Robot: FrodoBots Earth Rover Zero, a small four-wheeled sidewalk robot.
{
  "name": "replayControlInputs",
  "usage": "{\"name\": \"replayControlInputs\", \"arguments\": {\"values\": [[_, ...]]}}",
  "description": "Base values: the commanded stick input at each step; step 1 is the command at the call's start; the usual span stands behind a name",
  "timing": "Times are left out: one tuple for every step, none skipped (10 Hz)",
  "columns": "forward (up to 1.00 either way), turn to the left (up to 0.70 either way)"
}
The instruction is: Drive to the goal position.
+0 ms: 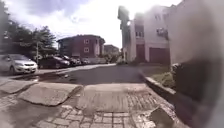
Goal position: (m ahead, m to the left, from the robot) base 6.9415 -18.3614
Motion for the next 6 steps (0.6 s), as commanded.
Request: {"name": "replayControlInputs", "arguments": {"values": [[0.69, 0.03], [0.69, 0.03], [0.69, 0.03], [0.69, 0.03], [0.69, 0.03], [0.69, 0.03]]}}
